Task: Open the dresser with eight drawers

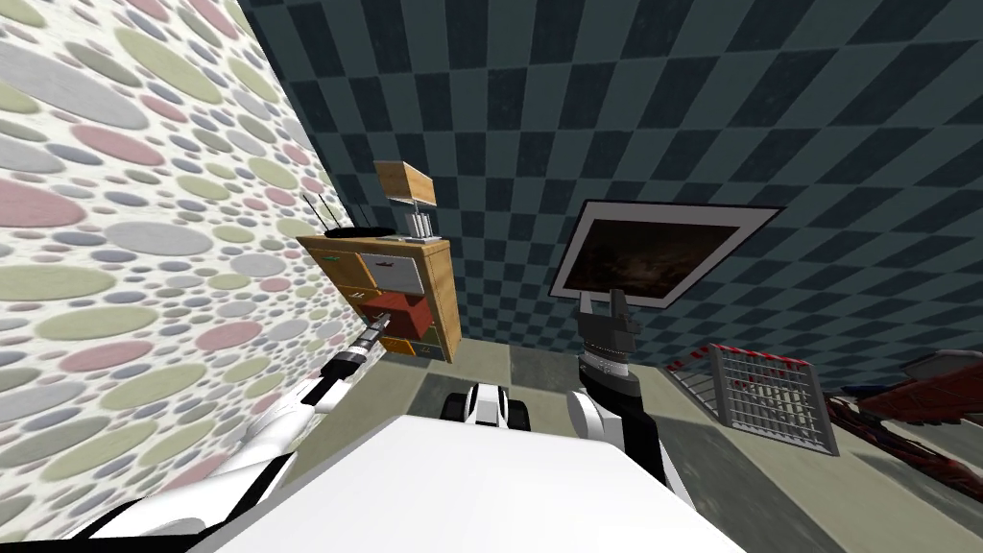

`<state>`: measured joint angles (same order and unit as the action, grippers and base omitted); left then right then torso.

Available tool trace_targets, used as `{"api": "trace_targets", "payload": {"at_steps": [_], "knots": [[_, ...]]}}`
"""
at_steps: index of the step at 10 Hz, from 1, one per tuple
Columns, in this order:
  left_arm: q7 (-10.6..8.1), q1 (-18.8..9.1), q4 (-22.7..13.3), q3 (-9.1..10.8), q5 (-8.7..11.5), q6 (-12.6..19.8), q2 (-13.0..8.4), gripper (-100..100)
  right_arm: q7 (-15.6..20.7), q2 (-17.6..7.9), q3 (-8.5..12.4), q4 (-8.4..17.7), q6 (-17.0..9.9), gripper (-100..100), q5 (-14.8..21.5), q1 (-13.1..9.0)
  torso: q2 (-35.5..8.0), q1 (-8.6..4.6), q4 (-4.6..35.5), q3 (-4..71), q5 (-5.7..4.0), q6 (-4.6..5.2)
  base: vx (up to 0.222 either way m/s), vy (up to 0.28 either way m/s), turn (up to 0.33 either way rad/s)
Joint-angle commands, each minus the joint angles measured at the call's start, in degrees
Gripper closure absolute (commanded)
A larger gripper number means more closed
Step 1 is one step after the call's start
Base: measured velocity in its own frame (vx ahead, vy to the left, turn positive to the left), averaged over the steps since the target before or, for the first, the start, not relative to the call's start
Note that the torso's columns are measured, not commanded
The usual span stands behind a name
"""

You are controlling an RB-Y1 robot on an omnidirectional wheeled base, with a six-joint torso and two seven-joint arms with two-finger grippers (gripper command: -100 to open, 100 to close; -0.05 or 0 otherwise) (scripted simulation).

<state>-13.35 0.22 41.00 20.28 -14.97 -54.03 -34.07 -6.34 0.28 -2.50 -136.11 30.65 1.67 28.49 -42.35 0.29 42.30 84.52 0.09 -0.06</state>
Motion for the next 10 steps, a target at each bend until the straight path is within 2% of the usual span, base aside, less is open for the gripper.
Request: {"api": "trace_targets", "payload": {"at_steps": [1,2,3,4,5,6,7,9,10], "knots": [[3.22,0.79,2.99,-2.87,0.99,3.62,2.75,100,0.0,0.0,0.0,0.0,0.0,0,0.0,-0.01,0.04,0.3,-0.13,-0.01,0.19,-0.08,-0.024,0.124,0.017],[3.22,0.79,4.96,-2.87,0.99,3.97,2.75,100,0.0,0.0,0.0,0.01,0.0,0,0.0,-0.01,0.23,0.42,-0.22,0.1,0.27,-0.13,-0.015,0.05,-0.045],[5.61,1.73,6.74,-5.08,1.8,5.87,4.96,100,0.0,0.0,0.0,0.01,0.0,0,0.0,-0.01,0.37,0.22,-0.19,0.21,0.12,-0.17,-0.015,0.087,0.149],[5.61,1.73,9.22,-5.08,1.8,6.81,4.96,100,0.0,0.0,0.0,0.0,0.0,0,0.0,0.0,0.35,0.23,-0.29,0.19,0.22,-0.19,-0.007,0.077,0.069],[7.99,2.67,11.45,-7.29,2.62,8.83,7.16,100,0.0,0.0,0.0,0.0,0.0,0,0.0,-0.01,0.41,0.26,-0.27,0.22,0.2,-0.13,0.003,0.104,0.118],[7.99,2.67,12.96,-7.29,2.62,9.65,7.16,100,0.0,0.0,0.0,0.0,0.0,0,0.0,0.0,0.46,0.35,-0.37,0.23,0.31,-0.1,-0.001,0.097,0.051],[10.38,3.61,14.82,-9.51,3.43,11.07,9.37,100,0.0,0.0,0.0,0.0,0.0,0,0.0,-0.01,0.47,0.37,-0.4,0.24,0.34,-0.12,-0.016,0.128,0.134],[10.38,3.61,17.74,-9.51,3.43,12.5,9.37,100,0.0,0.0,0.0,0.01,0.0,0,0.0,-0.01,0.58,0.5,-0.5,0.29,0.44,-0.14,-0.013,0.073,0.023],[12.76,4.55,20.26,-11.72,4.25,14.13,11.57,100,0.0,0.0,-0.01,0.01,0.0,0,0.0,-0.01,0.6,0.28,-0.42,0.33,0.28,-0.15,-0.003,0.08,0.16]]}}
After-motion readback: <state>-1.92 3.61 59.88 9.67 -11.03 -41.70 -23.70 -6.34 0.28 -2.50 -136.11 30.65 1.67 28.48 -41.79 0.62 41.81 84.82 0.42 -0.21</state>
